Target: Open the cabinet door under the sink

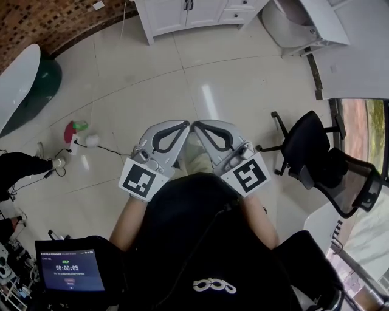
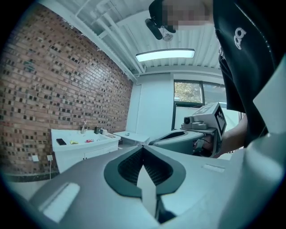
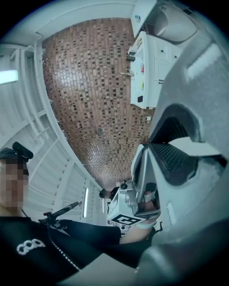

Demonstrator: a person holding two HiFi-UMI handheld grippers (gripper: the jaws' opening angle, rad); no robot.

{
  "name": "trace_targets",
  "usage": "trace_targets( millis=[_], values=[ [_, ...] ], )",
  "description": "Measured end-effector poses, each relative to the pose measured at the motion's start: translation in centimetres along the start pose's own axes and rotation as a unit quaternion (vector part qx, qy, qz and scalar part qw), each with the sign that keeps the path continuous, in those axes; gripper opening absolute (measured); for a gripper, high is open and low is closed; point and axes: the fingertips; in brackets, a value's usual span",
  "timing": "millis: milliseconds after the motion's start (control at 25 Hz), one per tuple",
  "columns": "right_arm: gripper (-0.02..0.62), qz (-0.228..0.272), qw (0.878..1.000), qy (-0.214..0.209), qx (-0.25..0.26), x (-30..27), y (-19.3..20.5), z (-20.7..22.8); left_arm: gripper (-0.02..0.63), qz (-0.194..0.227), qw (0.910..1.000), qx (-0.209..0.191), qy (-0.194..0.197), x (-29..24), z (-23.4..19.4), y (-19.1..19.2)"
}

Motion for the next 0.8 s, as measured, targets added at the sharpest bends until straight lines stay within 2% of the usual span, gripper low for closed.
trace_targets(
  millis=[240,520,800],
  values=[
    [-0.011,0.001,1.0,-0.022,0.007,-1.4,-0.3,3.8,0.015,0.003,1.0,-0.003,-0.001,-4.0,-2.0,-1.0],
    [-0.011,0.013,1.0,-0.021,0.001,-1.6,-0.9,9.3,0.015,-0.009,1.0,-0.003,-0.001,-8.4,-3.0,-1.3],
    [-0.011,0.014,0.999,-0.034,0.006,-1.8,-1.2,11.9,0.015,-0.003,0.9999,0.001,-0.013,-10.6,-3.3,-1.8]
  ],
)
Point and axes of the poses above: the fingertips, and each gripper's own axes: x backward along the fingers, z to its right, y out of its underside
